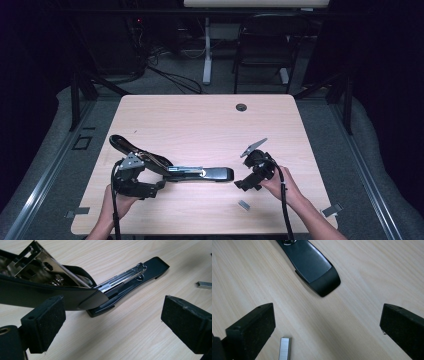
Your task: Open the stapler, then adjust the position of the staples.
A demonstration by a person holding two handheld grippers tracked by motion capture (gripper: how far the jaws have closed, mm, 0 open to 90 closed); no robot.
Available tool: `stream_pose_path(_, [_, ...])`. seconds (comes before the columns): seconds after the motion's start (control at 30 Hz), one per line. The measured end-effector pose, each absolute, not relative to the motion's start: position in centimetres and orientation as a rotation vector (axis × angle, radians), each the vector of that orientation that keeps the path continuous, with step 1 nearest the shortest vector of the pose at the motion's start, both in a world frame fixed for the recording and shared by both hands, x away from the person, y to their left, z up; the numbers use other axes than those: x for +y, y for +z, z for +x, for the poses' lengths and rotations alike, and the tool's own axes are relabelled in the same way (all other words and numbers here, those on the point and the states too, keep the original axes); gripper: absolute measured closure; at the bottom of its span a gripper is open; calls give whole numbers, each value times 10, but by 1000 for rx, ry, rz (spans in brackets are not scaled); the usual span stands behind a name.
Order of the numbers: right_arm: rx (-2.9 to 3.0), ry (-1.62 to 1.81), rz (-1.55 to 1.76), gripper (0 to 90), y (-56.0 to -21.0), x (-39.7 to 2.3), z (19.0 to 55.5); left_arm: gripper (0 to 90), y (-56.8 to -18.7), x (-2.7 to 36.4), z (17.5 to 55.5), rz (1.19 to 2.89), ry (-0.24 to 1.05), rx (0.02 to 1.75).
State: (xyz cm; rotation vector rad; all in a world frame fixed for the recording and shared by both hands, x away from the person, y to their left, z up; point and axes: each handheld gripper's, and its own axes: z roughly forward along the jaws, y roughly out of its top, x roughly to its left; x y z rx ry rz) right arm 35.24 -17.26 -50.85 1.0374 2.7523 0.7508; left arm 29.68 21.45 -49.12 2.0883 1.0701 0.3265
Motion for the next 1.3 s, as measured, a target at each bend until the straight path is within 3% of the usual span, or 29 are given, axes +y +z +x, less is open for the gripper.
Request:
stream_pose_path(0.13, [2764,726,1050,3,-508,-177,346,7,-493,215,299,2100,305,1102])
stream_pose_path(0.4, [2778,757,1116,33,-509,-184,342,2,-499,220,305,2112,274,1177])
stream_pose_path(0.8, [2866,681,1059,192,-514,-162,330,2,-502,225,308,2110,284,1215])
stream_pose_path(1.1, [2937,562,1044,518,-523,-149,323,2,-503,227,310,2107,291,1229])
stream_pose_path(1.3, [2965,493,1059,655,-529,-146,321,2,-504,226,310,2108,292,1228])
